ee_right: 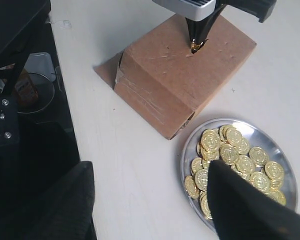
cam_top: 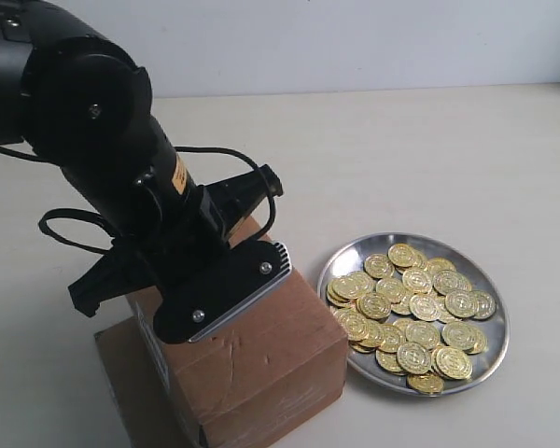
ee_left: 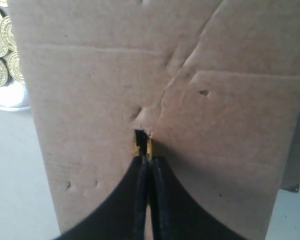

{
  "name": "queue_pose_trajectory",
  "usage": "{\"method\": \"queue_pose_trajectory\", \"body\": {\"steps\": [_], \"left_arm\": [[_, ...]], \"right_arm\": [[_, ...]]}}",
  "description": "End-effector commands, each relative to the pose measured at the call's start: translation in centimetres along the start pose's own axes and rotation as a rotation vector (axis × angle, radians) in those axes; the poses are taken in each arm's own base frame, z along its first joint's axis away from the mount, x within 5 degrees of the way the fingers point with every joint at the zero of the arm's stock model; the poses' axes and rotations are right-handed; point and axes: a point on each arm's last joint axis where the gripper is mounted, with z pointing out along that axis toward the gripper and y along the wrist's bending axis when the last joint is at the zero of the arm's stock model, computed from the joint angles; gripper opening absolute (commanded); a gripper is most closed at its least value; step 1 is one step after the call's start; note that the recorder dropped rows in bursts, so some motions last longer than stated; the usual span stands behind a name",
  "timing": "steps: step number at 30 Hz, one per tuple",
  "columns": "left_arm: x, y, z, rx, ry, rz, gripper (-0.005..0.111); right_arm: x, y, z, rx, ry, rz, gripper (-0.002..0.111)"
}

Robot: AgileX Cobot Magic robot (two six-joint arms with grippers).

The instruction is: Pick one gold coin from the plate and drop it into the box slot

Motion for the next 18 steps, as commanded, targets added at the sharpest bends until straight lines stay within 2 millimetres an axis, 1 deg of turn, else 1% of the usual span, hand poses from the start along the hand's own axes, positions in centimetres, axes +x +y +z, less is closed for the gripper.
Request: {"method": "queue_pose_trajectory", "body": {"steps": [1,5,7,10,11,12,14,15,17,18], "left_arm": [[0.1,0.0,0.0,0.009,0.007,-0.002,0.000],[0.1,0.3,0.0,-0.018,0.014,-0.002,0.000],[0.1,0.3,0.0,-0.023,0.015,-0.004,0.003],[0.2,0.4,0.0,-0.030,0.016,-0.030,0.017],[0.2,0.4,0.0,-0.031,0.016,-0.034,0.024],[0.2,0.4,0.0,-0.031,0.016,-0.037,0.036],[0.2,0.5,0.0,-0.046,0.019,-0.037,0.048],[0.2,0.6,0.0,-0.055,0.021,-0.037,0.051],[0.3,1.0,-0.7,-0.106,0.036,-0.040,0.052],[0.6,1.5,-2.5,-0.179,0.067,-0.045,0.051]], "right_arm": [[0.0,0.0,0.0,0.006,-0.016,0.008,0.062],[0.0,0.0,0.0,0.006,-0.016,0.008,0.062],[0.0,0.0,0.0,0.006,-0.016,0.008,0.062],[0.0,0.0,0.0,0.006,-0.016,0.008,0.062],[0.0,0.0,0.0,0.006,-0.016,0.008,0.062],[0.0,0.0,0.0,0.006,-0.016,0.008,0.062],[0.0,0.0,0.0,0.006,-0.016,0.008,0.062],[0.0,0.0,0.0,0.007,-0.017,0.006,0.062],[0.0,-0.5,-0.1,0.073,-0.020,-0.020,0.062],[0.0,-1.4,-0.4,0.183,-0.032,-0.046,0.057]]}}
